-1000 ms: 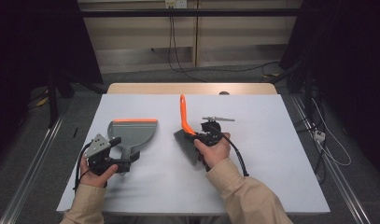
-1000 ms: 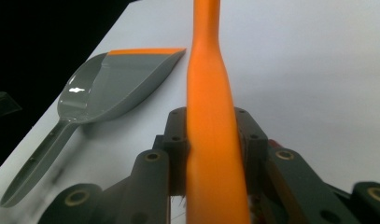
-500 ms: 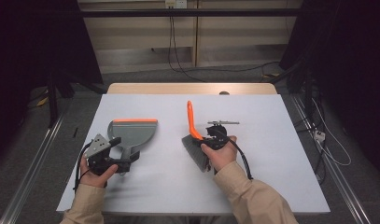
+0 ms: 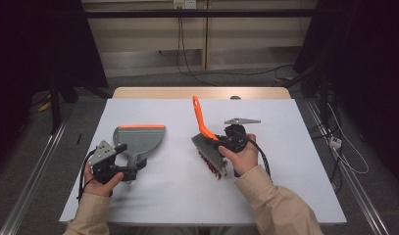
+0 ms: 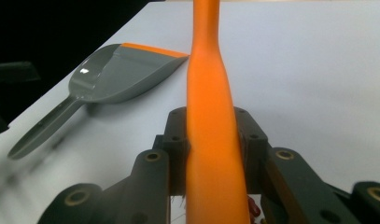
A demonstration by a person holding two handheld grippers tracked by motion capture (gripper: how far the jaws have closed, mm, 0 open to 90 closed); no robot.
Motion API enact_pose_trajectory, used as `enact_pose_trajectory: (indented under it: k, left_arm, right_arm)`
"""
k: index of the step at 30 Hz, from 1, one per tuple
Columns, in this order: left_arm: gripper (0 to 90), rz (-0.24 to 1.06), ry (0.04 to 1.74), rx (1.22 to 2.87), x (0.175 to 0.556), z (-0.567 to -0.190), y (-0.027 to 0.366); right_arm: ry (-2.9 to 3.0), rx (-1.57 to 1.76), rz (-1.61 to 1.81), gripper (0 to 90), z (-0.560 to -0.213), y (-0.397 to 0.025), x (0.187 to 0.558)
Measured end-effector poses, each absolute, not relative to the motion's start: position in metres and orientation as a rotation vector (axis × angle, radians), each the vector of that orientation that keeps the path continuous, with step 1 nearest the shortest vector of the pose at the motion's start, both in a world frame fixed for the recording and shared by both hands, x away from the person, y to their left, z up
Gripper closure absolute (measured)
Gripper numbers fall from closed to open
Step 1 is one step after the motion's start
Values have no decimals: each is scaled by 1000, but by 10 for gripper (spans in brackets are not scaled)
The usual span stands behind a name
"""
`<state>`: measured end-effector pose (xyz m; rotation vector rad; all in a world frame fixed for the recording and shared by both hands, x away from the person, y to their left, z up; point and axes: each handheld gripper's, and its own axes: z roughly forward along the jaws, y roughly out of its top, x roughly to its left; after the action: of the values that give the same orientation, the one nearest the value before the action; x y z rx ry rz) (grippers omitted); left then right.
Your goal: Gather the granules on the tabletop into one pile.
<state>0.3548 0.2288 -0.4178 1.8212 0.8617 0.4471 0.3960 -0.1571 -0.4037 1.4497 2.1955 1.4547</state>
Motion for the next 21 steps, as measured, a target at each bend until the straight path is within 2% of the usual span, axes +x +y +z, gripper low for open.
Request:
enact_pose_trajectory:
  k: [14, 21]
  left_arm:
    - [59, 449, 862, 1816, 355, -417, 231]
    - [59, 449, 865, 1817, 355, -418, 231]
  right_arm:
    - [2519, 1013, 1457, 710, -407, -144, 387]
    - [2595, 782, 1461, 710, -413, -152, 376]
